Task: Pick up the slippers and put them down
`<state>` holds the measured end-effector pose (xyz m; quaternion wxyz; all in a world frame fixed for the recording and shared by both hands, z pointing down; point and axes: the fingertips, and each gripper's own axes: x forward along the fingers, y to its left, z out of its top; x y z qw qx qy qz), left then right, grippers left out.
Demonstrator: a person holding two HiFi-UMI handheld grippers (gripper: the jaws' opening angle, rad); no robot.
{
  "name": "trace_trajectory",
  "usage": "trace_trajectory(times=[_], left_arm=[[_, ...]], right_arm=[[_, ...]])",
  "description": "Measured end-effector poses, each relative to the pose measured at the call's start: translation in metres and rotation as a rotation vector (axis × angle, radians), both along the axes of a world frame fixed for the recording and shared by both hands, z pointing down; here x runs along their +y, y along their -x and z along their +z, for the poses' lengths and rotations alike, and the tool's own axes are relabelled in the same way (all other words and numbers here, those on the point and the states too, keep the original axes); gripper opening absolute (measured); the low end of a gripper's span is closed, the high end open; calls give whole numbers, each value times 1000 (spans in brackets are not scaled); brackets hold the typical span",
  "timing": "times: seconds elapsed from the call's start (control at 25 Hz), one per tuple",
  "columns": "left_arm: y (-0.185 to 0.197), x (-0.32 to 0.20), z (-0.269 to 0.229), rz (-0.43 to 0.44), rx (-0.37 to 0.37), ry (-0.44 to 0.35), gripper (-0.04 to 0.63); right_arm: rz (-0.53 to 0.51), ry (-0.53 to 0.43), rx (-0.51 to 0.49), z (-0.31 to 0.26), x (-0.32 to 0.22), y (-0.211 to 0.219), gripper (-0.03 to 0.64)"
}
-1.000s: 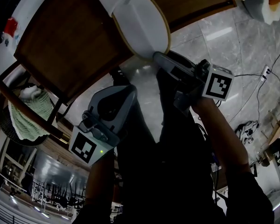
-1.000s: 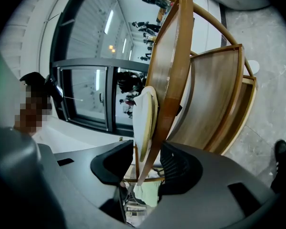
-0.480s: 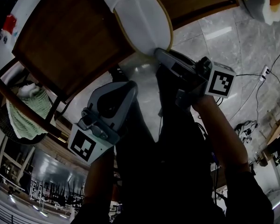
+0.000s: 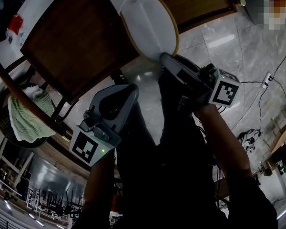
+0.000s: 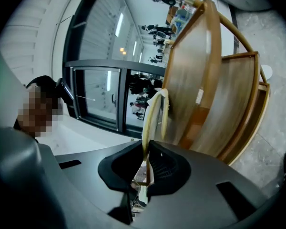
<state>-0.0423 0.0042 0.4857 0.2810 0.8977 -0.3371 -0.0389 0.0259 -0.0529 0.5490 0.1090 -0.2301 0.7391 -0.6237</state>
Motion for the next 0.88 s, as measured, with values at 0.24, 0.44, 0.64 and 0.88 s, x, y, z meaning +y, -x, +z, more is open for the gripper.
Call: trace_trajectory(times=[0.24,0.44,0.64,0.88], left_arm=[[6,-17,-47,-22,-17,-93,11],[13,-33,-113,-5,-31,-165,11],[11,-34,-201,65,-92,-267,11],[7,-31,-304,131,-146,-448,11]], right_arm=[[-8,-143,-18,-64,-18,0,51],[-1,-332,-55,-160,-35,9,51],[-24,-522,-50,-266,-27,21,51],[-63,-819,-42,-380,-11,29,49]])
